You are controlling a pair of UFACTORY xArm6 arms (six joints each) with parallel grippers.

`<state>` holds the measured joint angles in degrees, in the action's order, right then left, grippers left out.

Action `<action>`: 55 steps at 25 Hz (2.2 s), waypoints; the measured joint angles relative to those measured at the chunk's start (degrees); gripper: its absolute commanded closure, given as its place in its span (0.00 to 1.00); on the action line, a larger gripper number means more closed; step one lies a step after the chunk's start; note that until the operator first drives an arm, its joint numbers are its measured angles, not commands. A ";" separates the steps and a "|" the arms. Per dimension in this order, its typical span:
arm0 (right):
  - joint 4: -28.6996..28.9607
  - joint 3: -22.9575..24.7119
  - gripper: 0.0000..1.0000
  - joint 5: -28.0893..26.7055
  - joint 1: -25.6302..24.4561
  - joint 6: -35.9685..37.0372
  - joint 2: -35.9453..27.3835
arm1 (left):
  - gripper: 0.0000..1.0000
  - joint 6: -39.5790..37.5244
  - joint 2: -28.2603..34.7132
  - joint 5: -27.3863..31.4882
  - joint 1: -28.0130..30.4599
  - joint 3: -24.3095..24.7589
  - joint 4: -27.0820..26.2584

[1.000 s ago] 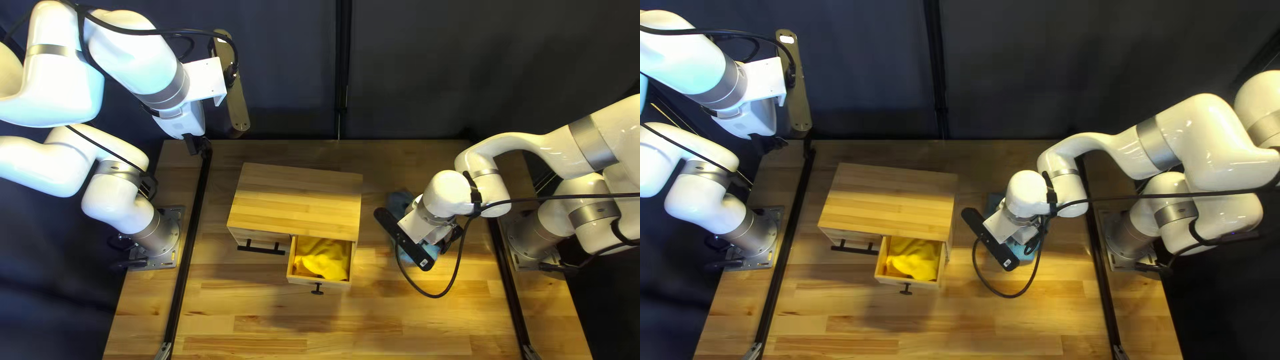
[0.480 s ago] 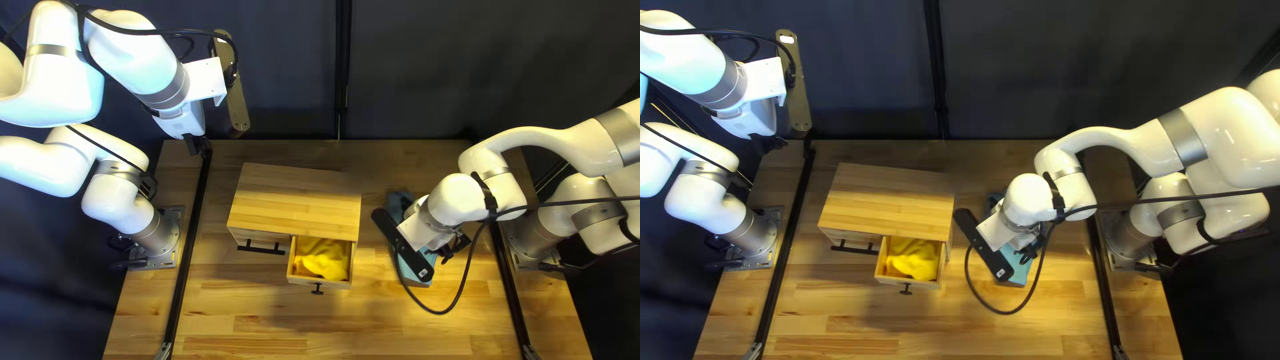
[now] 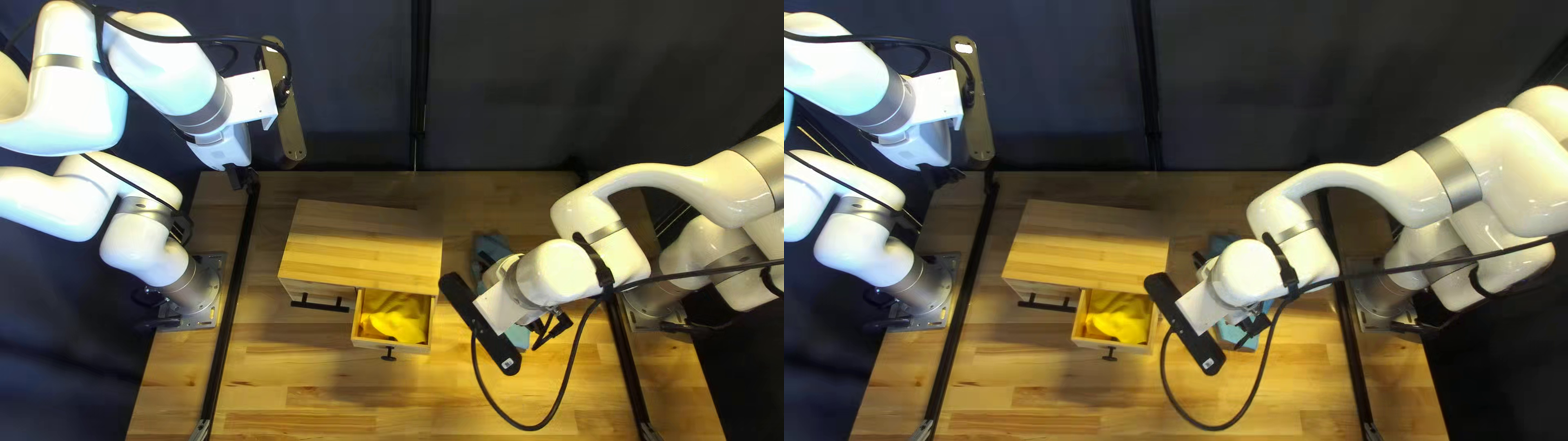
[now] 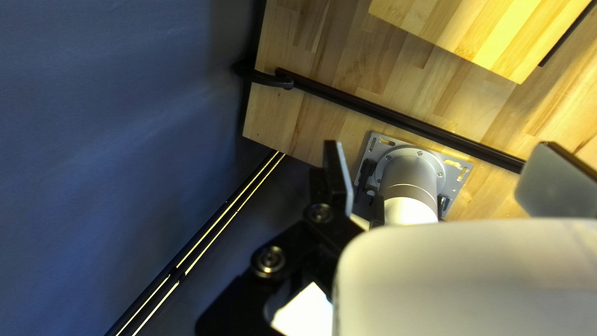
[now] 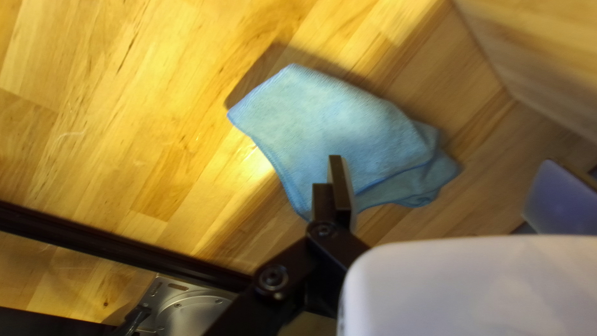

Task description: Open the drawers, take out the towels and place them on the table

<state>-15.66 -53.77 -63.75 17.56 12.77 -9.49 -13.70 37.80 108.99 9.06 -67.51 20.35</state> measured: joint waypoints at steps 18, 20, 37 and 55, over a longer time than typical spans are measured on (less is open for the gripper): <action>-7.07 -13.73 0.00 4.15 -5.44 11.18 10.76 | 0.00 0.00 0.00 0.00 0.00 0.00 0.00; -7.57 -15.05 0.00 5.46 -5.97 12.59 12.35 | 0.00 0.00 0.00 0.00 0.00 0.00 0.00; -6.56 -16.15 0.00 19.75 -8.71 17.98 18.78 | 0.00 0.00 0.00 0.00 0.00 0.00 0.00; 2.34 -14.08 0.00 22.68 -8.52 26.43 15.29 | 0.00 0.00 0.00 0.00 0.00 0.00 0.00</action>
<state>-13.32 -67.85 -41.08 9.04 39.21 5.80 -13.70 37.80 108.99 9.06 -67.51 20.35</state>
